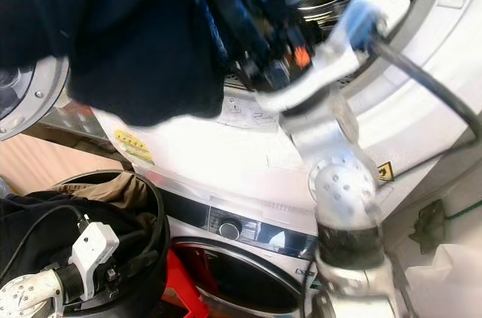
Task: Clothes washing
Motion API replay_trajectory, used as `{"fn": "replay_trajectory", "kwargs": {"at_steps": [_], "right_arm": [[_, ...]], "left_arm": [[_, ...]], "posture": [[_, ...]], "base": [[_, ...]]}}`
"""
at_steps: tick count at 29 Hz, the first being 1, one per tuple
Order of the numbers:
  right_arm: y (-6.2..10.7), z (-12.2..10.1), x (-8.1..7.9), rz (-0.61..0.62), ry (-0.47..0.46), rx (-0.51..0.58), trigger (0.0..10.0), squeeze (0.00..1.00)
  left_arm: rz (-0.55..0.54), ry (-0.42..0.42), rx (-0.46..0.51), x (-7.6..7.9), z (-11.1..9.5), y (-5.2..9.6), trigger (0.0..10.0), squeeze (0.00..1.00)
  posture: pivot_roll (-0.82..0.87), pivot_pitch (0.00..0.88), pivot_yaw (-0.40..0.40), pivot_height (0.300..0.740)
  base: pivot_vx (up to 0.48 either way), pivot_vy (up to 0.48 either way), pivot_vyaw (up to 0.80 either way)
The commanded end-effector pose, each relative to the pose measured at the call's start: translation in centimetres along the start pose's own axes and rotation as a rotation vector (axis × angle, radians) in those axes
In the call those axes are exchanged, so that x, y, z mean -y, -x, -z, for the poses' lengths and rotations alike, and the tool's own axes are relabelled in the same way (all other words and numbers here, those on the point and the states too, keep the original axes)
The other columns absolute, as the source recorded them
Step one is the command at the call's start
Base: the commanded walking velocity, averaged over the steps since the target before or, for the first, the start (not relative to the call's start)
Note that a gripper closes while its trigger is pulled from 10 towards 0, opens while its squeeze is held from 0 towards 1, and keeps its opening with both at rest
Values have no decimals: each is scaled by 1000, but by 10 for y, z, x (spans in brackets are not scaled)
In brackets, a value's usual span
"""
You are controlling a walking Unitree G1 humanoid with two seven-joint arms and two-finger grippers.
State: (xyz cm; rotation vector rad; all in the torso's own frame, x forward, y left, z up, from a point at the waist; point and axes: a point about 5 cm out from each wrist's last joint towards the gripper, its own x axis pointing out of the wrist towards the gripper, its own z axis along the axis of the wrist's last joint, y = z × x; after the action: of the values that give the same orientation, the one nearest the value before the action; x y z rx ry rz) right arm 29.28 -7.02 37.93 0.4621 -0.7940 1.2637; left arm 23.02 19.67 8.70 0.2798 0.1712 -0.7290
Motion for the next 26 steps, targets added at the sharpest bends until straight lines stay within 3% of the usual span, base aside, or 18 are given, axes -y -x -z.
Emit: {"fn": "replay_trajectory", "kwargs": {"at_steps": [1,3,10,11,15,17,18,20,24,26], "right_arm": [[-13,3,13,88,85,-26,0,0],[-15,3,15,106,97,-29,0,0],[-32,3,50,306,122,-31,0,0],[-35,3,59,357,161,-43,0,0],[-38,-9,81,527,173,-7,0,0],[-38,-10,90,599,220,-59,0,0],[-35,-13,96,658,291,-83,0,0],[-21,-25,115,862,330,-104,0,0],[-5,-41,129,1047,362,-92,0,0],[-3,-43,132,1072,389,-113,0,0]], "left_arm": [[7,-14,3,2,1,-5,10000,0],[7,-14,4,2,1,-6,10000,0],[6,-29,3,2,2,-8,10000,0],[0,-33,6,2,2,-9,10000,0],[-2,-33,13,3,2,-12,10000,0],[2,-38,12,3,2,-12,10000,0],[2,-37,14,4,2,-13,10000,0],[0,-38,17,4,1,-14,10000,0],[-8,-46,16,3,2,-15,10000,0],[-11,-48,17,3,2,-15,10000,0]], "posture": [[20,49,8,740],[21,47,9,740],[25,34,8,740],[29,30,7,740],[27,21,7,740],[26,17,7,740],[27,13,5,740],[28,12,6,740],[29,13,5,740],[29,16,7,740]], "base": [[0,0,0],[0,0,0],[0,0,0],[0,0,0],[0,0,0],[0,0,0],[0,0,0],[0,0,0],[0,0,0],[0,0,0]]}}
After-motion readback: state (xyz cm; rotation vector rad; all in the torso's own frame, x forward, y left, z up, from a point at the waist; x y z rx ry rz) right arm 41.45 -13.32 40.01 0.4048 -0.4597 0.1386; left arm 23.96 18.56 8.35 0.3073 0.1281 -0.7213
